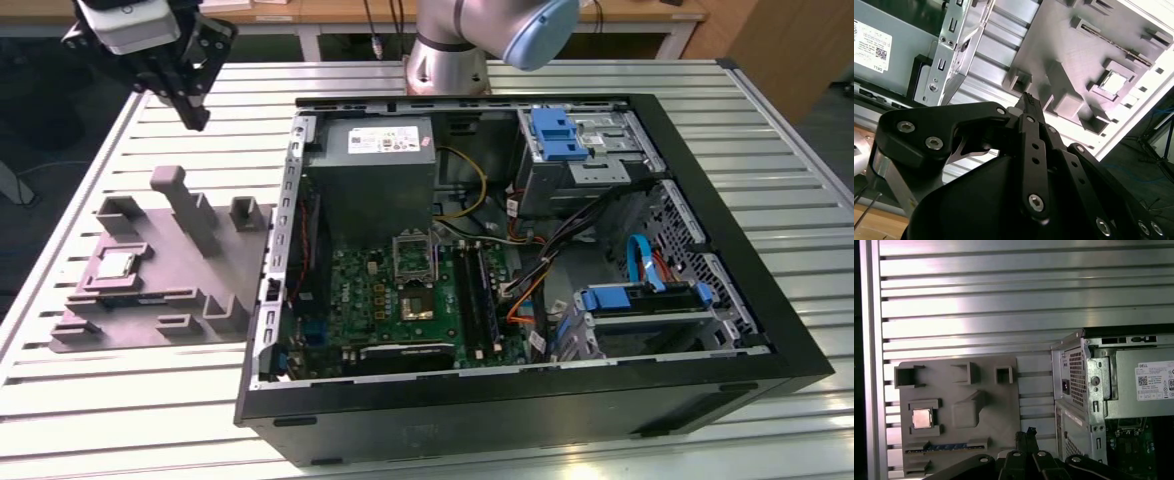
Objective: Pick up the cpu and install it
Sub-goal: 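Reach for the cpu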
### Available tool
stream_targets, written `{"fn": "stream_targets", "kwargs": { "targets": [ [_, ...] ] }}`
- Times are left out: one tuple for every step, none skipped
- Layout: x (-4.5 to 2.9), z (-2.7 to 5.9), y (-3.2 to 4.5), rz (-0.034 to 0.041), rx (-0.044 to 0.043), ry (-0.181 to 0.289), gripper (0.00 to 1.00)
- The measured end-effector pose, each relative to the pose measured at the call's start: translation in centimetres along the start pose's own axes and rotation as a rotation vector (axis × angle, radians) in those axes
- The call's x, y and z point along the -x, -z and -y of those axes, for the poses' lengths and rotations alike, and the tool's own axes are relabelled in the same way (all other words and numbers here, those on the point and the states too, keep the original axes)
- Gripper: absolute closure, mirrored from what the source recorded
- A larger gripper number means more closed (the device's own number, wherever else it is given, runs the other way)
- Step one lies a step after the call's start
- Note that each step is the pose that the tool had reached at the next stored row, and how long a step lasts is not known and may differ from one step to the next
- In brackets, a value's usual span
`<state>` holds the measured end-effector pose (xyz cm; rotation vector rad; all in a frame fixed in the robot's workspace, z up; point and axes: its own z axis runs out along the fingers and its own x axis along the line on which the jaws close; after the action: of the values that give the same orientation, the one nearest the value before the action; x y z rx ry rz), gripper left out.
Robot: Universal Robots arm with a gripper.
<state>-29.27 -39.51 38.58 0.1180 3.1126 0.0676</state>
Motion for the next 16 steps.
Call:
{"fn": "stream_targets", "kwargs": {
  "targets": [
    [-0.05,0.01,0.00,0.0000,0.0000,0.000,0.89],
    [-0.08,0.01,0.00,0.0000,0.0000,0.000,0.89],
    [-0.14,0.01,0.00,-0.0001,0.0000,0.000,0.89],
    [-0.18,0.02,0.00,-0.0001,0.0000,0.000,0.89],
    [-0.23,0.02,0.00,-0.0001,0.0000,0.000,0.89],
    [-0.30,0.02,0.00,-0.0001,0.0000,0.000,0.89],
    [-0.38,0.03,0.00,-0.0001,0.0000,0.000,0.89],
    [-0.47,0.04,0.00,-0.0001,0.0000,0.000,0.89],
    [-0.56,0.04,-0.01,-0.0001,0.0000,0.000,0.89],
    [-0.61,0.05,0.00,-0.0002,0.0000,0.000,0.89],
    [-0.66,0.05,0.00,-0.0002,0.0000,0.000,0.89],
    [-0.72,0.05,-0.01,-0.0001,0.0000,0.000,0.89],
    [-0.78,0.06,0.00,-0.0003,-0.0001,0.000,0.89],
    [-0.86,0.07,0.00,-0.0002,-0.0001,0.000,0.89],
    [-0.95,0.07,0.00,-0.0002,0.0000,0.000,0.89],
    [-1.03,0.08,0.00,-0.0002,-0.0001,0.000,0.89]
  ]
}}
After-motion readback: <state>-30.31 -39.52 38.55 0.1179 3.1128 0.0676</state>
